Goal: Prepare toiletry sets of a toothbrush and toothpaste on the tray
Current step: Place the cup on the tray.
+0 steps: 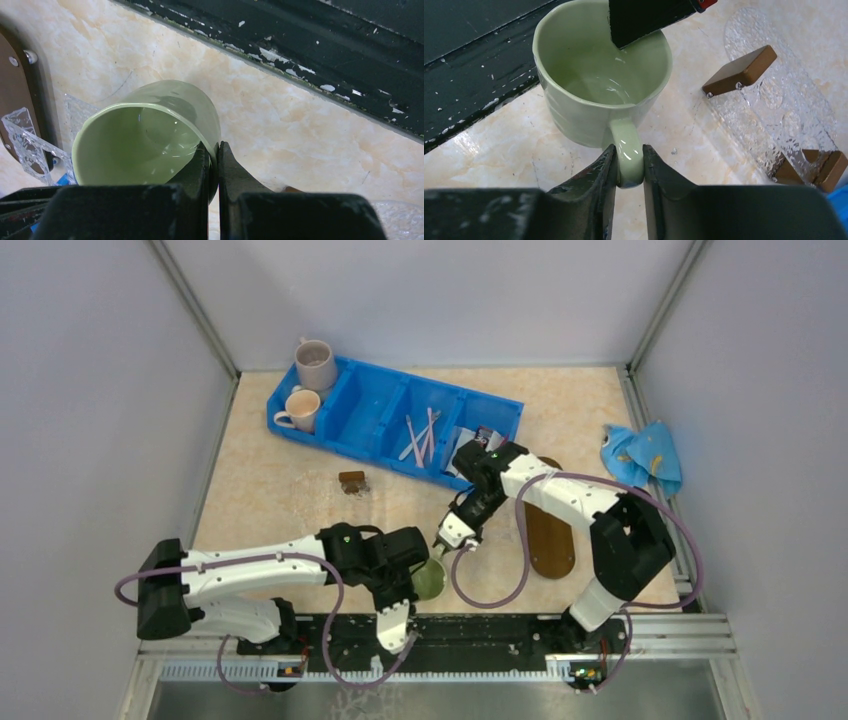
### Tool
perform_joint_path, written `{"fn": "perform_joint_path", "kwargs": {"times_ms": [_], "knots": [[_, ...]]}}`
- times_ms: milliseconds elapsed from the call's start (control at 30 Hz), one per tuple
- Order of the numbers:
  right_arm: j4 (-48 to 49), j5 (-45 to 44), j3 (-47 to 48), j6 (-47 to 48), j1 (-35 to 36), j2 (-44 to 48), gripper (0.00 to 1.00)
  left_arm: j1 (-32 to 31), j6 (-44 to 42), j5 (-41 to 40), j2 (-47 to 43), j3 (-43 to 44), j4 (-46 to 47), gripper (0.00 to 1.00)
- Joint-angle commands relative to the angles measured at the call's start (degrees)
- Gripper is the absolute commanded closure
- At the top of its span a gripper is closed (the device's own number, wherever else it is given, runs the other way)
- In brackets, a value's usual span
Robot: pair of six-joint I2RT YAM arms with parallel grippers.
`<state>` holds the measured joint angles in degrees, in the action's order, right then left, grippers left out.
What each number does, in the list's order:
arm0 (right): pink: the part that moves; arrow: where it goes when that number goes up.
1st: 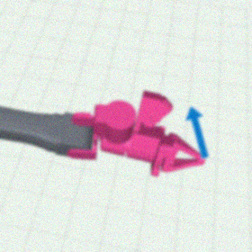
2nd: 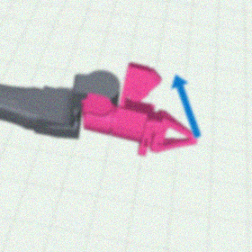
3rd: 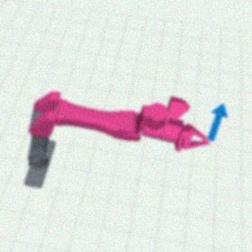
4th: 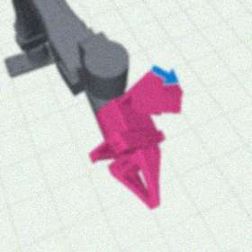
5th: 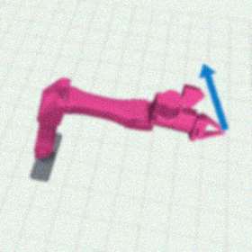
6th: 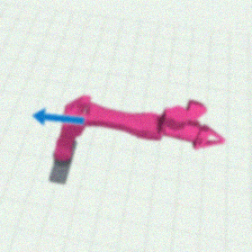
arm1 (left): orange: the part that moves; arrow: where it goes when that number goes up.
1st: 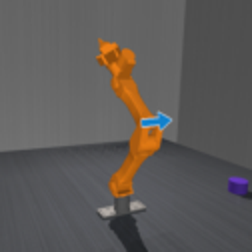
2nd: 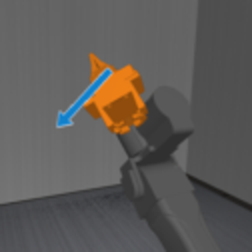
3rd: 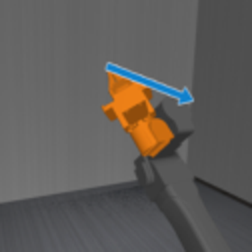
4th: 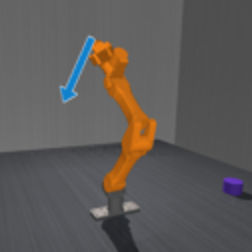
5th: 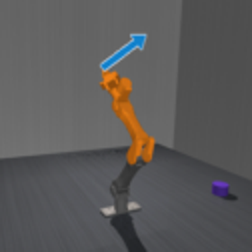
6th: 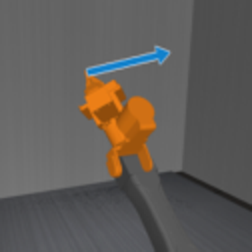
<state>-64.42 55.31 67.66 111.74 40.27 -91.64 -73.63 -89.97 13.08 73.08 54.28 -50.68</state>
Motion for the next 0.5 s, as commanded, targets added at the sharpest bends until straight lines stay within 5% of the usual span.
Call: {"fn": "perform_joint_path", "kwargs": {"times_ms": [0,100,167,367,467], "knots": [[-2.8,0.4,2.5,1.4,1.1,-0.9,0.81,-0.3,-2.1,-1.4,-0.4,0.9,2.1,1.0],[-4.2,0.5,3.5,1.7,1.1,-1.7,0.99,-0.2,-1.9,-1.5,-0.4,0.5,2.9,1.0],[-5.4,0.7,4.3,1.8,1.1,-2.2,1.0,-0.3,-1.2,-1.3,-0.6,0.0,4.0,1.0],[-4.6,0.2,4.1,-2.2,0.8,-0.9,1.0,-0.3,4.8,0.2,-3.3,-2.9,12.4,0.47],[-4.3,0.8,3.3,-2.5,0.0,0.3,1.0,-0.3,7.6,1.3,-4.8,-4.5,15.1,0.31]]}}
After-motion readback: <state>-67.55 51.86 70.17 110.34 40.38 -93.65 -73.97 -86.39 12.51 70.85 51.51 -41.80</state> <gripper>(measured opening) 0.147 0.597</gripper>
